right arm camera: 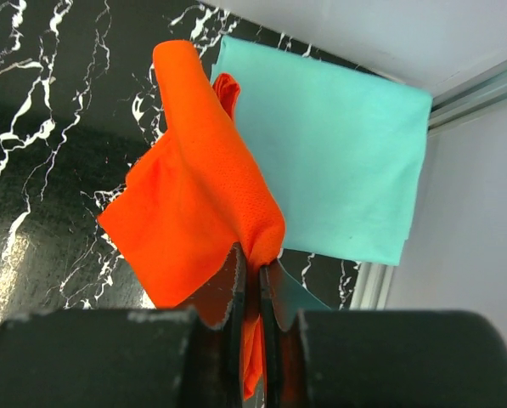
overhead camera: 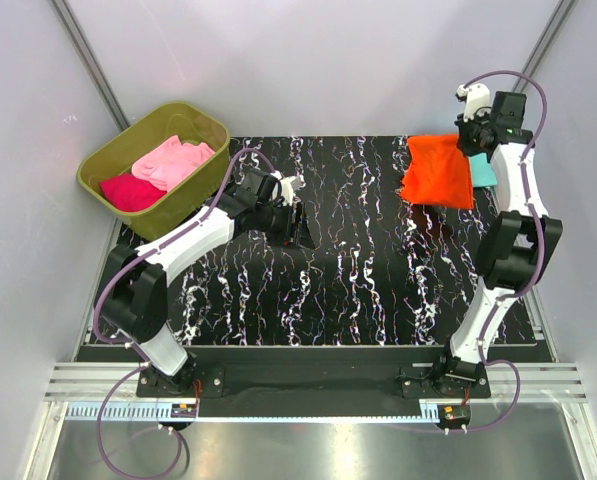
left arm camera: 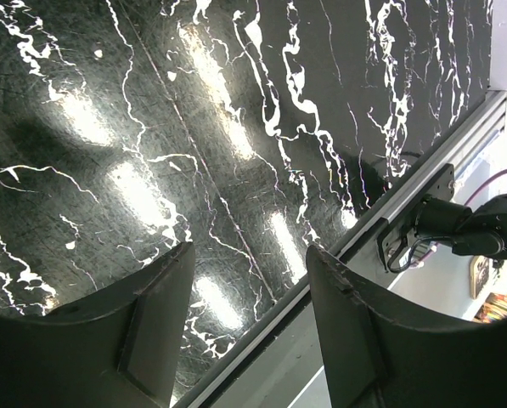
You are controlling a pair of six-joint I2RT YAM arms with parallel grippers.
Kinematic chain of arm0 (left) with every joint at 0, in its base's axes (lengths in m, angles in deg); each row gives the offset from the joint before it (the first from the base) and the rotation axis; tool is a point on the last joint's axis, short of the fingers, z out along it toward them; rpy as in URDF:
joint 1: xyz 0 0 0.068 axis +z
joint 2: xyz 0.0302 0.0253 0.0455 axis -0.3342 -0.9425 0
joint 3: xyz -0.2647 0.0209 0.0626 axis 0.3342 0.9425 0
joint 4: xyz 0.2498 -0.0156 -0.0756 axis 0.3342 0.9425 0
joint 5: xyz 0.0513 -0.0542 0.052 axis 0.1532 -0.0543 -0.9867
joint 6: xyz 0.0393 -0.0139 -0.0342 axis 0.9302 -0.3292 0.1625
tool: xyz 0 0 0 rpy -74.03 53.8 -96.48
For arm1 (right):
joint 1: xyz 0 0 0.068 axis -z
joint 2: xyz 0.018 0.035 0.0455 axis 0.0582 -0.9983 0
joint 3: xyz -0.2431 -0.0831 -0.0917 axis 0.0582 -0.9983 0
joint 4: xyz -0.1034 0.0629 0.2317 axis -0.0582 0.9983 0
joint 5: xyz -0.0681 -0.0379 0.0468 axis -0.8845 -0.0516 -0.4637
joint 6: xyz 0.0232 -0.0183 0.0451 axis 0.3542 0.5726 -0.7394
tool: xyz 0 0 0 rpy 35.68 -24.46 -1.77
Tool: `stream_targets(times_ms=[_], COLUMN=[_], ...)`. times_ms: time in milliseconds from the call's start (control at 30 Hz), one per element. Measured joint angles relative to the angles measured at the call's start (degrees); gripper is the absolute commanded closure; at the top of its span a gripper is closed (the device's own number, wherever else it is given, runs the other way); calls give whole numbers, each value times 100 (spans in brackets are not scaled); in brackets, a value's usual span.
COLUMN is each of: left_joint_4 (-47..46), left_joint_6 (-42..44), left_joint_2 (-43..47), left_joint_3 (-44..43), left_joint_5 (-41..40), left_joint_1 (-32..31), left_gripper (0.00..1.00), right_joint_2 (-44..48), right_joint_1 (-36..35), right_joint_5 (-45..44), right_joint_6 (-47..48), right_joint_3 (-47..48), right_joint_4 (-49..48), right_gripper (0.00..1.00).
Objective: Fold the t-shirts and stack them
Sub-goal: Neatly place the folded tshirt to the corner
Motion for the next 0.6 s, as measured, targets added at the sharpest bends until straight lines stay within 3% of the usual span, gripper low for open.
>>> stream_targets(times_ms=[333,600], left_joint_4=[-17,-50], left_joint_6=[-20,-20], left_joint_2=[0,0], left_joint_3=[0,0], left_joint_5=[70,151], left_joint_1=[0,0], left_gripper=[39,39], right_joint_2=[334,-511], right_joint_1=[33,234], right_joint_5=[-13,37], right_joint_6=[166,177], right_joint_3=[50,1246], right_joint_4=[37,131], right_gripper=[100,100])
